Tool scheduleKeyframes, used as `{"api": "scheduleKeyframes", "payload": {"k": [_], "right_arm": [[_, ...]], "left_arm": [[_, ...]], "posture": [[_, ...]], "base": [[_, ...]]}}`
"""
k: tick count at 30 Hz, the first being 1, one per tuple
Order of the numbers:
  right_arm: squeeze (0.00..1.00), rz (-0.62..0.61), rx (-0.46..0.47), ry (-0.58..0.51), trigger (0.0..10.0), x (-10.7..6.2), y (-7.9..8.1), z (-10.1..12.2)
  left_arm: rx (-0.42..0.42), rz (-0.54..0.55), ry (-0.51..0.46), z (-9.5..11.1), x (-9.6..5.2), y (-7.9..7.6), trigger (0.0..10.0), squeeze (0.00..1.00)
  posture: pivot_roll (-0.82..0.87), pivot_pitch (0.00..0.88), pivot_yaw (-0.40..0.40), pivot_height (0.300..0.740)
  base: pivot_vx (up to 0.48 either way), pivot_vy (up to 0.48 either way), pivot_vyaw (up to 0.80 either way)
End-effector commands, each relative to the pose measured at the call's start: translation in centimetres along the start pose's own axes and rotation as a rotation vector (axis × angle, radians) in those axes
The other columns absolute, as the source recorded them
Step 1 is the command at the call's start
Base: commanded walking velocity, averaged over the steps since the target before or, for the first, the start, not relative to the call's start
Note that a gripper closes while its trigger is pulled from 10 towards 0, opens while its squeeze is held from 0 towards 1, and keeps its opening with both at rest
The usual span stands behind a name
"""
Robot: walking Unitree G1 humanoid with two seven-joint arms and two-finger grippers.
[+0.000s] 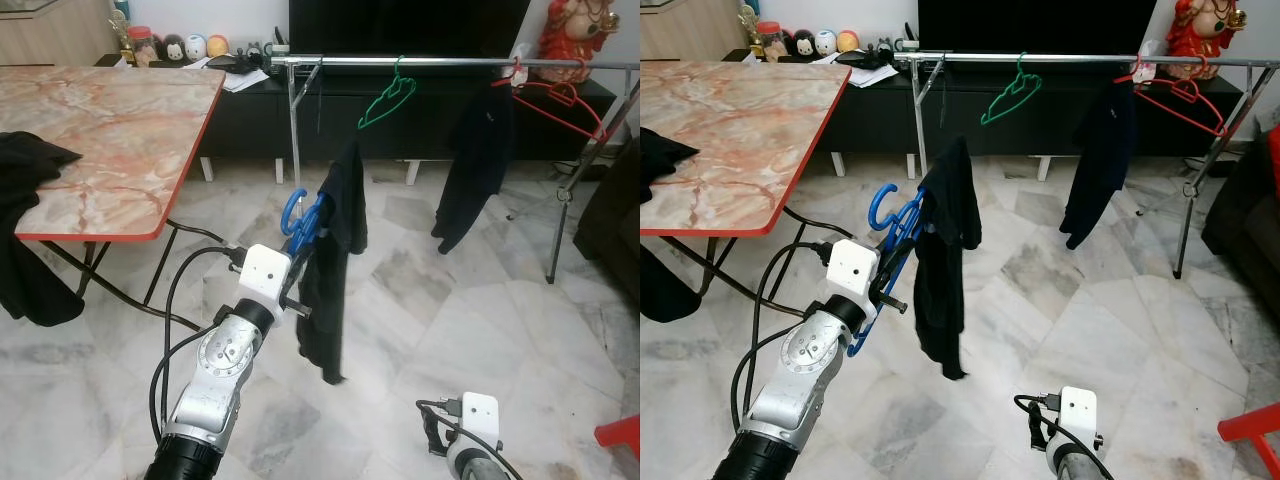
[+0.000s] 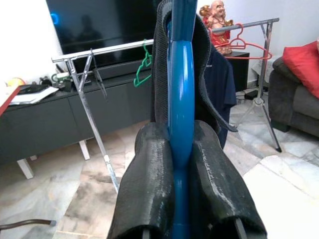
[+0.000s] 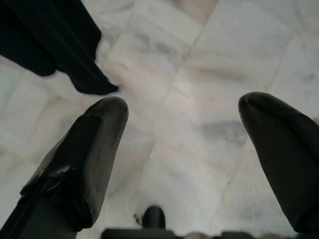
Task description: Hang hanger
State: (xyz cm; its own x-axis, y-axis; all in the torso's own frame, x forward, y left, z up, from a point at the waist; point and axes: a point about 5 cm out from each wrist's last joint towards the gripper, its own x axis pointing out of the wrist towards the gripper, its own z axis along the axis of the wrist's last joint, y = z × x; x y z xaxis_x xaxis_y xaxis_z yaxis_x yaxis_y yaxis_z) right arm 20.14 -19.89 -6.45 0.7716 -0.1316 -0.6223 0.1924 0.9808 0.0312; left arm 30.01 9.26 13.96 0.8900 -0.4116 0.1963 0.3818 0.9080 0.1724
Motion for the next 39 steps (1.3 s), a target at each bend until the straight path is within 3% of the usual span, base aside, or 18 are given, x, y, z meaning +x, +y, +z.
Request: {"api": "scheduleKeyframes", "payload": {"k": [1,3,4,5,6,11,24,29,31,32,35,36,39], "right_arm": [[0.0,0.002,-0.01,-0.063,10.0,0.3,0.0,1.2],[0.0,0.018,0.004,-0.15,10.0,0.5,0.3,2.6],[0.85,0.02,0.005,-0.194,10.0,0.5,0.3,3.3],[0.85,0.021,-0.007,-0.234,10.0,0.5,0.4,4.0],[1.0,0.03,0.003,-0.28,10.0,0.6,0.5,4.8],[1.0,0.056,-0.015,-0.426,10.0,0.5,1.1,7.4],[1.0,0.036,-0.081,-0.699,10.0,-0.9,1.8,11.5],[1.0,0.039,-0.076,-0.7,10.0,-0.9,2.1,11.8],[1.0,0.058,-0.073,-0.649,10.0,-0.5,2.3,11.2],[0.0,0.085,-0.071,-0.563,10.0,0.0,2.5,10.1],[0.0,0.063,-0.079,-0.387,10.0,0.8,2.1,7.6],[0.0,0.048,-0.069,-0.336,0.0,1.0,1.9,6.8],[0.0,0.034,-0.068,-0.193,0.0,1.0,1.3,4.4]], "left_arm": [[-0.002,0.0,-0.064,1.0,0.2,-0.1,10.0,0.0],[-0.003,-0.002,-0.065,1.0,0.1,-0.1,10.0,0.0],[-0.003,-0.002,-0.065,1.0,0.1,-0.1,10.0,0.0],[-0.004,-0.002,-0.065,1.0,0.0,-0.1,10.0,0.0],[-0.005,-0.003,-0.065,1.0,0.0,-0.1,10.0,0.0],[-0.008,-0.003,-0.065,0.9,0.0,-0.1,10.0,0.0],[-0.006,-0.007,-0.063,0.8,-0.3,0.1,10.0,0.0],[-0.005,-0.009,-0.063,0.8,-0.3,0.2,10.0,0.0],[-0.006,-0.01,-0.063,0.8,-0.3,0.1,10.0,0.0],[-0.007,-0.013,-0.063,0.7,-0.3,0.1,10.0,0.0],[-0.01,-0.017,-0.062,0.7,-0.2,-0.1,10.0,0.0],[-0.011,-0.018,-0.062,0.7,-0.1,-0.1,10.0,0.0],[-0.011,-0.016,-0.065,0.7,0.0,-0.1,10.0,0.0]], "posture": [[0.02,0.0,-0.065,0.74],[0.02,0.0,-0.067,0.74],[0.02,0.0,-0.068,0.74],[0.02,0.0,-0.068,0.74],[0.02,0.0,-0.069,0.74],[0.02,0.0,-0.067,0.74],[0.03,0.0,-0.063,0.74],[0.02,0.0,-0.057,0.74],[0.02,0.0,-0.057,0.74],[0.02,0.0,-0.057,0.74],[0.02,0.0,-0.061,0.74],[0.02,0.0,-0.062,0.74],[0.03,0.0,-0.066,0.74]], "base": [[0.0,0.0,0.0],[0.0,0.0,0.0],[0.0,0.0,0.0],[0.0,0.0,0.0],[0.0,0.0,0.0],[0.0,0.0,0.0],[0.0,0.0,0.0],[0.0,0.0,0.0],[0.0,0.0,0.0],[0.0,0.0,0.0],[0.0,0.0,0.0],[0.0,0.0,0.0],[0.0,0.0,0.0]]}}
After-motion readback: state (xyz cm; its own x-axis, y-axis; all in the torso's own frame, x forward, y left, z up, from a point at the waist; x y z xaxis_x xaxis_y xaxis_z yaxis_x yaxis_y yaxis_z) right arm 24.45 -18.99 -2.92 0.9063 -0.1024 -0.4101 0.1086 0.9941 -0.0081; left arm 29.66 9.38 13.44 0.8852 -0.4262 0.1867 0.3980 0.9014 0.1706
